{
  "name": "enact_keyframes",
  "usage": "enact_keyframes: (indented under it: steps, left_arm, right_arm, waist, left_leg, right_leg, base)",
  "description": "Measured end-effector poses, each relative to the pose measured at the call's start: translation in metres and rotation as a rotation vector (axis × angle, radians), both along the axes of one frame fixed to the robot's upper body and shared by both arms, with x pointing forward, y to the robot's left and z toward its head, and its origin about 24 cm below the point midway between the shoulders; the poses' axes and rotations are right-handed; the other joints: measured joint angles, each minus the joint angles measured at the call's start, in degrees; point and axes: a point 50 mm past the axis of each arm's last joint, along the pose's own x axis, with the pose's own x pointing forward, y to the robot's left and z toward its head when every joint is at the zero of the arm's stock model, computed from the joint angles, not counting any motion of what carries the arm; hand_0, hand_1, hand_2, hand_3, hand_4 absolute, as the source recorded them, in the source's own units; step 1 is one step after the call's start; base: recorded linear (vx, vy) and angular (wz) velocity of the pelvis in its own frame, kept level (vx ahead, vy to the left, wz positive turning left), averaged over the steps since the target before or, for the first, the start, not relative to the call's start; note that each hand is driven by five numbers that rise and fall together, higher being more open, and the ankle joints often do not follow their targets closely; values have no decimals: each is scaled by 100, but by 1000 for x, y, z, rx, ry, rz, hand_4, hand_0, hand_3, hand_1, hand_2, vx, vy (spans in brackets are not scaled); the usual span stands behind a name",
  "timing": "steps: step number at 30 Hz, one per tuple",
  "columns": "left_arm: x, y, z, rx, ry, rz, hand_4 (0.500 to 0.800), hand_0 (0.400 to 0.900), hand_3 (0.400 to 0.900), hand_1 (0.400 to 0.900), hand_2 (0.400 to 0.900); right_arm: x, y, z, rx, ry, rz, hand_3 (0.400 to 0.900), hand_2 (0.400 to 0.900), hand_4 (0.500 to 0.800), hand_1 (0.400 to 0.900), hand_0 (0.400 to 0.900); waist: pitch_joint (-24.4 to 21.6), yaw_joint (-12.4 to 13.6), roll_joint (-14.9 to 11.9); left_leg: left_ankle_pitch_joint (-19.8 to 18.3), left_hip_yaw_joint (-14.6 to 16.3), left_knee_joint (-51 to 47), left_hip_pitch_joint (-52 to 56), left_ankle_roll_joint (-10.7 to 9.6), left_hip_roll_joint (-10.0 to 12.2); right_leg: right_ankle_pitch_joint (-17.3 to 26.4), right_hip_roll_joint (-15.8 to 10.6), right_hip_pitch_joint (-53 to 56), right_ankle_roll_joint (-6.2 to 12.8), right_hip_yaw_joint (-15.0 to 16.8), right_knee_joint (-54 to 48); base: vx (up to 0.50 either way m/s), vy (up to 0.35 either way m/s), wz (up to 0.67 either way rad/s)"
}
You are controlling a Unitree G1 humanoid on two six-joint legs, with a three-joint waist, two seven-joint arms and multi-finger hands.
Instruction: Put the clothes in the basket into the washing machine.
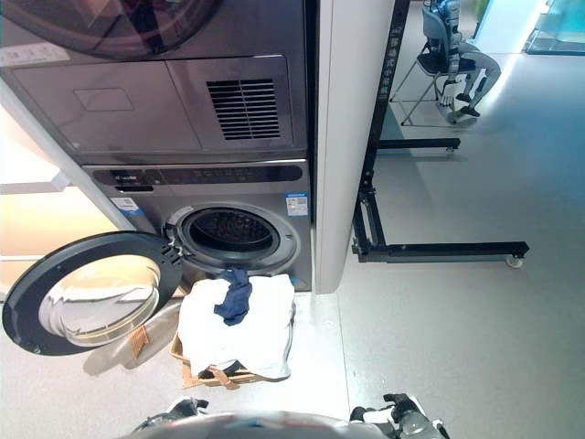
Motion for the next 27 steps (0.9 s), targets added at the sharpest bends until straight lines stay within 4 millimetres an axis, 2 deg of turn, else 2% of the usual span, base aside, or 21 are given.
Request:
enact_keyframes:
  steps: [12, 17, 20, 22, 24, 25, 26, 27]
  left_arm:
    - [0, 0, 0, 0, 0, -1, 800, 900, 900, 900, 900]
    - [3, 0, 1, 11, -16, -5, 800, 900, 900, 900, 900]
    - [20, 0, 5, 27, -72, 15, 800, 900, 900, 900, 900]
    - [34, 0, 8, 35, -124, 22, 800, 900, 900, 900, 900]
    - [39, 0, 10, 37, -154, 24, 800, 900, 900, 900, 900]
    - [46, 1, 12, 39, -180, 31, 800, 900, 900, 900, 900]
    - [59, 2, 17, 42, -216, 30, 800, 900, 900, 900, 900]
    - [65, 2, 19, 44, -234, 29, 800, 900, 900, 900, 900]
  right_arm:
    - [0, 0, 0, 1, -1, -1, 900, 900, 800, 900, 900]
    - [3, 1, 1, 2, -13, 7, 900, 900, 800, 900, 900]
    - [19, 4, 3, 0, -42, 50, 900, 900, 800, 900, 900]
    - [30, 5, 6, 4, -64, 84, 900, 900, 800, 900, 900]
    - [38, 6, 8, 3, -80, 137, 900, 900, 800, 900, 900]
    - [42, 6, 10, -5, -84, 187, 900, 900, 800, 900, 900]
    - [46, 5, 11, -7, -86, 214, 900, 900, 800, 900, 900]
    - [49, 3, 12, -12, -86, 232, 900, 900, 800, 900, 900]
  waist:
    - [-1, 0, 2]
    - [1, 2, -10]
    - [132, -4, -77]
    - [374, -8, -180]
    - [493, 36, -206]
    - [609, 71, -219]
    - [779, 110, -317]
    - [861, 149, -330]
  left_leg:
    - [-1, 4, 10, 2, 3, 10]
    - [-6, 59, 114, -141, 10, 29]
    - [-77, 85, 590, -623, 117, 44]
    - [-83, 83, 1165, -916, 138, 38]
    - [-80, 82, 1657, -1172, 137, 100]
    - [-69, 161, 2176, -1490, 108, 169]
    - [-33, 354, 2724, -1866, -85, 256]
    - [-31, 620, 2676, -1981, -171, 348]
  right_leg:
    - [0, 20, -3, 0, 7, -1]
    - [9, 49, -173, -13, 139, 0]
    - [64, 18, -464, -84, 183, 6]
    - [62, -35, -494, -125, 181, 40]
    - [65, -8, -488, -183, 182, 25]
    - [57, -2, -459, -233, 156, 22]
    - [77, -35, -420, -342, 130, -6]
    - [53, -52, -380, -389, 41, -18]
  base:
    - [24, -60, -5]
    - [-67, -111, -11]
    - [-108, -97, 2]
    - [-18, -50, 12]
    - [85, 25, 31]
    - [199, 34, 51]
    - [260, 3, 52]
    - [294, -6, 50]
